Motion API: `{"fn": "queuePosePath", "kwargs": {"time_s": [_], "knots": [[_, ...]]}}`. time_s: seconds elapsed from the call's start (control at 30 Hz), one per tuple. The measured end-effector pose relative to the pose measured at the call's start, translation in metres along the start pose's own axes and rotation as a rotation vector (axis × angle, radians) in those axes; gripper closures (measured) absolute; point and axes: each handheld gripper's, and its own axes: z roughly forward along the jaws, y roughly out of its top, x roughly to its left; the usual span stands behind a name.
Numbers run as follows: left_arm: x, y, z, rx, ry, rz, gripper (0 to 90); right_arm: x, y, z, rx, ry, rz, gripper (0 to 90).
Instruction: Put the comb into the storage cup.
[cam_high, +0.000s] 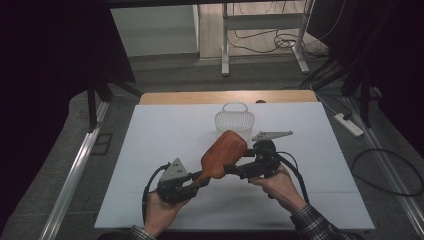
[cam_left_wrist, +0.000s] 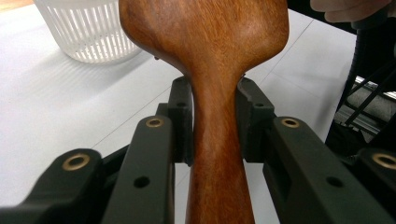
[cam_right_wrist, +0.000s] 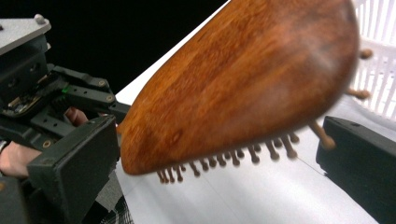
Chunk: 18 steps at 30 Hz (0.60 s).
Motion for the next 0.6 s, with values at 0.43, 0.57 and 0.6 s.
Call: {"fn": "queuePosePath", "kwargs": {"time_s": [0.43, 0.57, 0.6], "knots": [[0.000, 0.000, -0.002, -0.022, -0.002, -0.010, 70.7, 0.002, 0.011, 0.020, -0.009, 0.036, 0.047, 5.0], [0.000, 0.000, -0.002, -0.029, 0.001, -0.009, 70.7, 0.002, 0.012, 0.024, -0.020, 0.054, 0.068, 10.1], [0.000, 0.000, -0.002, -0.029, -0.001, -0.010, 70.7, 0.002, 0.012, 0.024, -0.024, 0.058, 0.071, 11.5]]}}
